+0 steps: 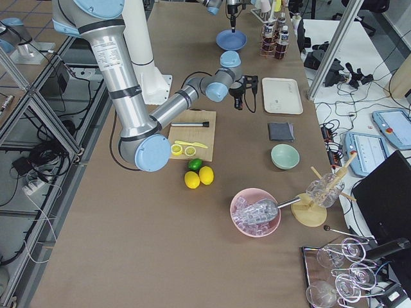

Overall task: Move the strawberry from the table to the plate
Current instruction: 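Hold the strawberry up while the left gripper slides the blue plate inward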

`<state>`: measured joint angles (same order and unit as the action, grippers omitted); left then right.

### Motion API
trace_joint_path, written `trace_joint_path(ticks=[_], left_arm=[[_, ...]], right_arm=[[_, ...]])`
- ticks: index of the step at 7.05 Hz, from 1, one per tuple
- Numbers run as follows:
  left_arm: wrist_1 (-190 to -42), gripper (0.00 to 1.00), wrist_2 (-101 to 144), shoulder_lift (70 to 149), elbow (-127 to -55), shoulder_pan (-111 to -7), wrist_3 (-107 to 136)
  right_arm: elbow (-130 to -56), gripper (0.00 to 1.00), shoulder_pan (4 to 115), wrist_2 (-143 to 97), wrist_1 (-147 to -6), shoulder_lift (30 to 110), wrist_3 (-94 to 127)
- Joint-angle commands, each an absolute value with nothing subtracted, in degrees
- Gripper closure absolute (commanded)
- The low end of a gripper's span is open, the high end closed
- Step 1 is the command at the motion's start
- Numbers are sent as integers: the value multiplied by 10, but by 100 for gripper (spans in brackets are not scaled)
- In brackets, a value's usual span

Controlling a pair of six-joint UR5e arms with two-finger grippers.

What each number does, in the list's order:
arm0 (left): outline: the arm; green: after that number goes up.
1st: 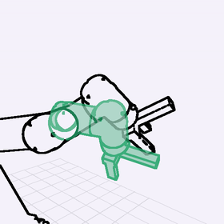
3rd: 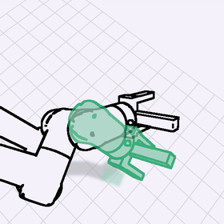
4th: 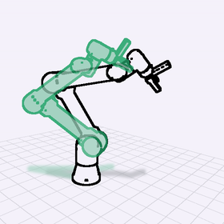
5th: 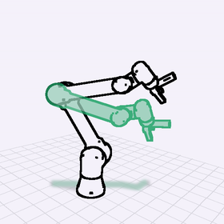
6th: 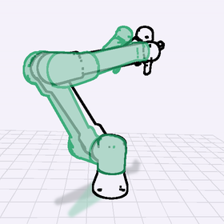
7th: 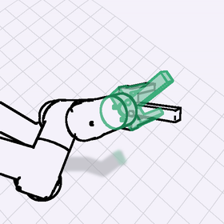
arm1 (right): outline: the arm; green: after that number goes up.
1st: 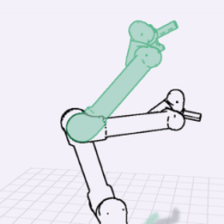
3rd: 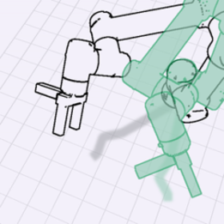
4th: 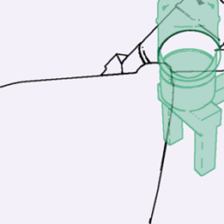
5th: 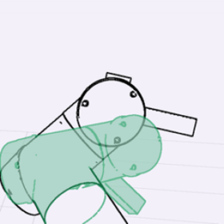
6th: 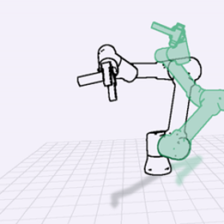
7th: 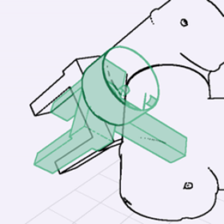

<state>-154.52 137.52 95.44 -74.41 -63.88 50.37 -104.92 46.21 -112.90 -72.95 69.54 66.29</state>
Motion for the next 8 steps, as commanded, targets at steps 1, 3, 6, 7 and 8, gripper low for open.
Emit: trace_joint_path(ticks=[1,3,6,7,8], left_arm=[[-1546,100,1307,1041,-758,-552,652],[-1536,100,1260,1111,-765,-490,745],[-1430,100,1118,1202,-791,-360,802],[-1371,100,1088,1215,-818,-328,802],[-1355,100,1067,1222,-818,-308,802]], right_arm=[[-1050,100,461,-1129,-730,695,668],[-1056,100,459,-1129,-730,695,671],[-1056,100,458,-1135,-732,694,671],[-1056,100,457,-1135,-732,694,671],[-1054,100,454,-1135,-742,683,671]])
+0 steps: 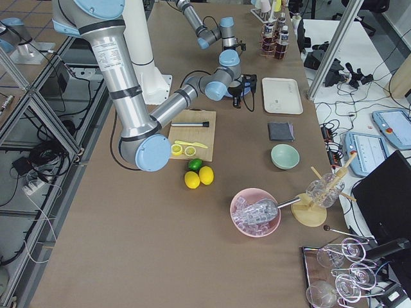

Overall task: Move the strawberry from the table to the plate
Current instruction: 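Carry the strawberry over the blue plate with the right gripper while the left arm withdraws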

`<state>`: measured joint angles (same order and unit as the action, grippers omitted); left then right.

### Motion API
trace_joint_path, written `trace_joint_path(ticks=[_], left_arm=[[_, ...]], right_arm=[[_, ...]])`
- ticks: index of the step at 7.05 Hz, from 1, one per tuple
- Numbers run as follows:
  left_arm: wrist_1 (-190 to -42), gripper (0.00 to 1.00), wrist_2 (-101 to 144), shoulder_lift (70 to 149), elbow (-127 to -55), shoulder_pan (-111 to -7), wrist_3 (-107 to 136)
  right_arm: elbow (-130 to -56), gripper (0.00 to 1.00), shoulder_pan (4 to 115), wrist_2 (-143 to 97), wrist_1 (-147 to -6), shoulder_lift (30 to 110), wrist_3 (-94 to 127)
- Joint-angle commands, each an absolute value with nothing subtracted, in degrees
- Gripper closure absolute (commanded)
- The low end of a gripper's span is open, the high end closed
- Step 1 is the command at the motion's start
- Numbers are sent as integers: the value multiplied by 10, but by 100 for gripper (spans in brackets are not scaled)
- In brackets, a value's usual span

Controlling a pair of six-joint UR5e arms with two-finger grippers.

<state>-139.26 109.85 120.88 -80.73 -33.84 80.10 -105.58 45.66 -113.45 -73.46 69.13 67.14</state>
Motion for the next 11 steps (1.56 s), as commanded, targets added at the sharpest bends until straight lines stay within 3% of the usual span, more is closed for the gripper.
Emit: trace_joint_path(ticks=[1,2,3,4,7,11], left_arm=[[-1351,100,1036,1228,-816,-289,802],[-1352,100,1036,1230,-818,-290,800],[-1352,20,1041,1228,-822,-305,795],[-1348,2,1069,1223,-835,-341,790],[-1269,2,1299,1167,-895,-539,663],[-1129,2,1423,1040,-904,-773,256]], right_arm=[[-1054,100,449,-1135,-786,655,671],[-1054,100,443,-1133,-799,646,672],[-1053,100,436,-1133,-799,643,672],[-1052,100,429,-1130,-800,638,673],[-1040,100,375,-1094,-802,607,737],[-920,100,323,-1042,-845,500,773]])
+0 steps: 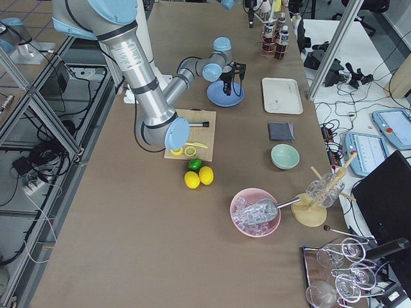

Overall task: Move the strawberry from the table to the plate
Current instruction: 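Carry the strawberry over the blue plate with the right gripper while the left arm withdraws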

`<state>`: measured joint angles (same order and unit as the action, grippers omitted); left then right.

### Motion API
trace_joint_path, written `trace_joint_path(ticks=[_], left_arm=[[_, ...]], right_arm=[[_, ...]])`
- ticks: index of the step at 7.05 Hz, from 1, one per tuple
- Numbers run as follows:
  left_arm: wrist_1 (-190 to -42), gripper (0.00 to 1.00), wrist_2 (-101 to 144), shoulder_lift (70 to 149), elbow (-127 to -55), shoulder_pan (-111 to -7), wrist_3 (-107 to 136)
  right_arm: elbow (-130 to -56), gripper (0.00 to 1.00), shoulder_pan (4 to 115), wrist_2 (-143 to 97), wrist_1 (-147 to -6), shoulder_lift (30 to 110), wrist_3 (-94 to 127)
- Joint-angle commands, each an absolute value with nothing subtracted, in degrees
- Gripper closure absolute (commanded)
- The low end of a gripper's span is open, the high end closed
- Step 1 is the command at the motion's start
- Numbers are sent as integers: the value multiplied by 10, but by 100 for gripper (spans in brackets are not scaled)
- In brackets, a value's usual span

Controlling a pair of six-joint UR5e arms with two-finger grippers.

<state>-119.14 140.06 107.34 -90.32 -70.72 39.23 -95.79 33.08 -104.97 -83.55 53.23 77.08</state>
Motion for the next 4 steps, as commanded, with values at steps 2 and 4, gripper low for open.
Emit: trace_joint_path(ticks=[2,4], left_arm=[[-1037,2,1423,1018,-896,-837,92],[-995,2,1422,1011,-895,-860,37]], right_arm=[[-873,100,309,-1036,-841,465,783],[-849,100,289,-1019,-839,450,782]])
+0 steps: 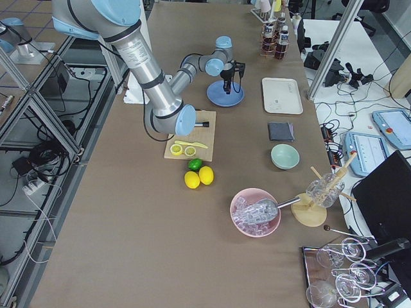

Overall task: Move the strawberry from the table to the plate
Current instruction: 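Carry the strawberry over the blue plate with the right gripper while the left arm withdraws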

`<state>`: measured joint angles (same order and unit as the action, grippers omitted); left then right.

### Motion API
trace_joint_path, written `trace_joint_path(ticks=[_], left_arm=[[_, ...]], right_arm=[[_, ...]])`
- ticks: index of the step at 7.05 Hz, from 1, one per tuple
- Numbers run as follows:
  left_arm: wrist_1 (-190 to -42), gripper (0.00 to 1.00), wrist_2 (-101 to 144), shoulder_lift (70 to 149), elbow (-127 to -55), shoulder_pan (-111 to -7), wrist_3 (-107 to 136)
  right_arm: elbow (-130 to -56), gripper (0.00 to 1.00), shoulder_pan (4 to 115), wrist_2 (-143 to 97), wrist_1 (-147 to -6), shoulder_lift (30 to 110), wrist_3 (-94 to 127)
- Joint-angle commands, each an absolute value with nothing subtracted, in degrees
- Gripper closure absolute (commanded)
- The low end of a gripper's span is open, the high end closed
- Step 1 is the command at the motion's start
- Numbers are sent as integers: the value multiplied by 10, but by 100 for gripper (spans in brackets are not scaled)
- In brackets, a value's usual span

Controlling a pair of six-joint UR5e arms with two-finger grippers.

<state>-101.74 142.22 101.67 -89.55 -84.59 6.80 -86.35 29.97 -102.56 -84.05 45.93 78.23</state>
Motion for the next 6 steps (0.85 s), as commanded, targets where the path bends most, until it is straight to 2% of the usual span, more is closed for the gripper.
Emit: trace_joint_path(ticks=[1,4,5,6], left_arm=[[-996,2,1423,1009,-896,-863,36],[-995,2,1422,1009,-896,-864,37],[-995,2,1421,1009,-895,-865,37],[-995,2,1420,1009,-896,-865,37]], right_arm=[[-833,100,280,-1017,-838,440,781],[-821,100,271,-1005,-834,438,778],[-820,88,271,-1004,-823,439,777],[-820,1,272,-1003,-818,443,774]])
